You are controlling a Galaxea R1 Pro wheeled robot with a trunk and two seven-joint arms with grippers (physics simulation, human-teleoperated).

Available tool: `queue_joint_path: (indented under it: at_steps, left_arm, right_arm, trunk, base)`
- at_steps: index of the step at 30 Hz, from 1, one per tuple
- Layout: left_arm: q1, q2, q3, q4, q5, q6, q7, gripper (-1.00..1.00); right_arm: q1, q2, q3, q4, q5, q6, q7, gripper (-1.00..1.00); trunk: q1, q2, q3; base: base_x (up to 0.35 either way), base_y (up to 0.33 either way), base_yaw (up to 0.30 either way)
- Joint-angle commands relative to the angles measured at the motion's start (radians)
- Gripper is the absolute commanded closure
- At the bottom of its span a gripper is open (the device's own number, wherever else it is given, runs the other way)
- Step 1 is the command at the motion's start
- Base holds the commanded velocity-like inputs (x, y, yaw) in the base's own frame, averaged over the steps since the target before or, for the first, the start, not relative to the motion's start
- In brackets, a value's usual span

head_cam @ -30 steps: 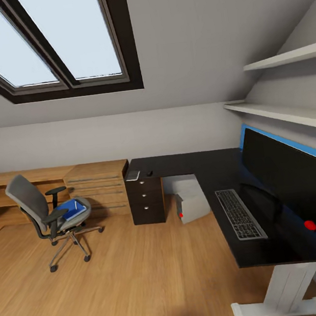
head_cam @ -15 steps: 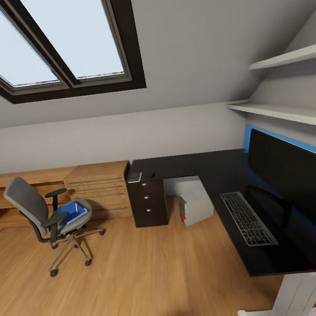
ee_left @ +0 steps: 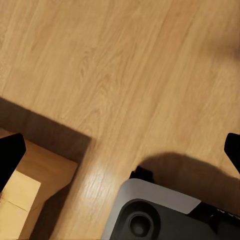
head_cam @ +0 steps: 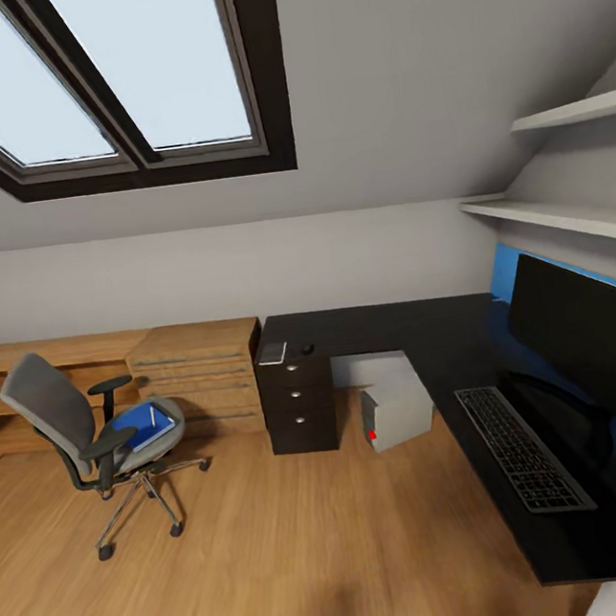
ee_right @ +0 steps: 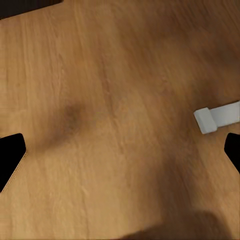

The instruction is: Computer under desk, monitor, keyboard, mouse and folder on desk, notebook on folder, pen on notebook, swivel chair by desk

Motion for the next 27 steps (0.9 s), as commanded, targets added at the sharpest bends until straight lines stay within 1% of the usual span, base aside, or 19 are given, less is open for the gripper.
queue_joint_path:
  at_steps: [1, 4, 10, 15, 20, 27]
  left_arm:
    - [0.0, 0.0, -0.009, 0.0, 0.007, -0.002, 0.003, -1.0]
    - [0.0, 0.0, -0.009, 0.0, 0.007, -0.002, 0.003, -1.0]
    - [0.0, 0.0, -0.009, 0.0, 0.007, -0.003, 0.003, -1.0]
    - [0.0, 0.0, -0.009, 0.0, 0.007, -0.003, 0.003, -1.0]
    - [0.0, 0.0, -0.009, 0.0, 0.007, -0.003, 0.003, -1.0]
    - [0.0, 0.0, -0.009, 0.0, 0.007, -0.003, 0.003, -1.0]
  right_arm:
    - [0.0, 0.0, 0.008, 0.0, -0.005, -0.003, -0.007, -1.0]
    - [0.0, 0.0, 0.008, 0.0, -0.005, -0.003, -0.007, -1.0]
    - [0.0, 0.0, 0.008, 0.0, -0.005, -0.003, -0.007, -1.0]
    - [0.0, 0.0, 0.008, 0.0, -0.006, -0.003, -0.007, -1.0]
    - [0.0, 0.0, 0.008, 0.0, -0.006, -0.003, -0.007, -1.0]
    - [0.0, 0.0, 0.008, 0.0, -0.006, -0.003, -0.007, -1.0]
  trunk:
    - [0.001, -0.001, 0.0]
    - [0.001, -0.001, 0.0]
    - [0.001, -0.001, 0.0]
    - [0.001, -0.001, 0.0]
    - [0.001, -0.001, 0.0]
    - [0.001, -0.001, 0.0]
  base:
    - [0.28, 0.171, 0.072]
    - [0.287, 0.16, 0.164]
    - [0.301, 0.131, 0.247]
    - [0.318, 0.045, 0.217]
    - [0.324, 0.011, 0.072]
    - [0.327, 0.002, 0.016]
